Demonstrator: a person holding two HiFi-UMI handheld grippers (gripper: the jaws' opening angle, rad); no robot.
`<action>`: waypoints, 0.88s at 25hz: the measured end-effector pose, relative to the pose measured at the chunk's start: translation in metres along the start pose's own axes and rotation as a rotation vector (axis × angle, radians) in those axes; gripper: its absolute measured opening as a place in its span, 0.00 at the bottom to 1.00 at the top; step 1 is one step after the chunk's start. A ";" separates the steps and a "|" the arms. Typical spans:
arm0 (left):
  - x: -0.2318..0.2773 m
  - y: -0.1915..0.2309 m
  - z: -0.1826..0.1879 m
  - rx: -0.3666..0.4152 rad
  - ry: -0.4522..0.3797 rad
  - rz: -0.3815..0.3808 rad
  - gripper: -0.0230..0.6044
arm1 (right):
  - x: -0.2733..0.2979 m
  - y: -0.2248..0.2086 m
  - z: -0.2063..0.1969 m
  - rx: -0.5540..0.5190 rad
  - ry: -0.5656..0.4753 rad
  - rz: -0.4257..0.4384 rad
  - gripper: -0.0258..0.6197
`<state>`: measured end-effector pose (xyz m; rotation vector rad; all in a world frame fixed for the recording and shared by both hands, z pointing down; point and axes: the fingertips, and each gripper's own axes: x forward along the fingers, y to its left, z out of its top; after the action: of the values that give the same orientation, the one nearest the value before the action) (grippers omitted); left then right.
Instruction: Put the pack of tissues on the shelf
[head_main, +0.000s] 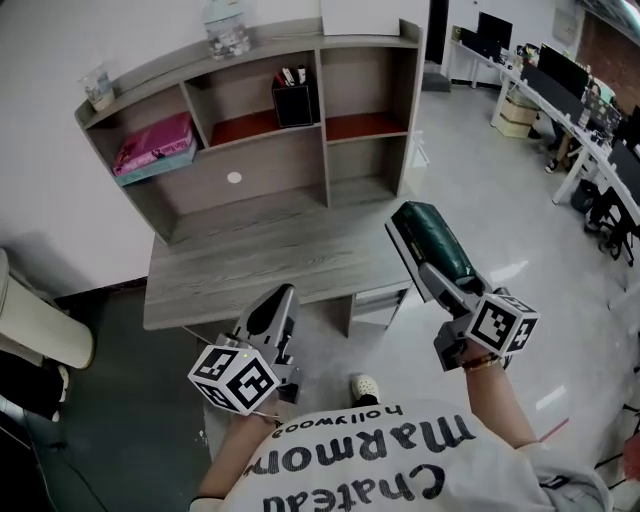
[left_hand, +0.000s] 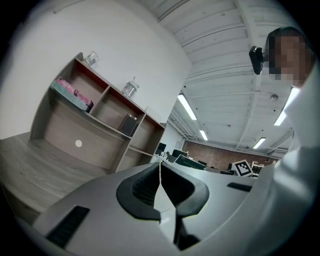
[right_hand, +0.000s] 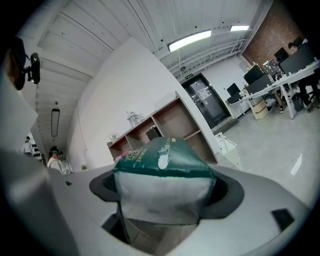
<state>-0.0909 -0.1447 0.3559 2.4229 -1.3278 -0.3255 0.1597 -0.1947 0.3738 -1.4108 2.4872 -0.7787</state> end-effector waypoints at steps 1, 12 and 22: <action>0.006 0.004 0.005 0.003 -0.010 0.011 0.07 | 0.009 -0.004 0.007 -0.010 0.000 0.008 0.71; 0.077 0.031 0.034 0.032 -0.071 0.093 0.07 | 0.088 -0.047 0.066 -0.059 0.025 0.102 0.71; 0.115 0.047 0.007 0.009 -0.056 0.130 0.07 | 0.123 -0.075 0.065 -0.105 0.072 0.151 0.71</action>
<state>-0.0684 -0.2663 0.3655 2.3362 -1.5059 -0.3560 0.1753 -0.3519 0.3699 -1.2277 2.6885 -0.6888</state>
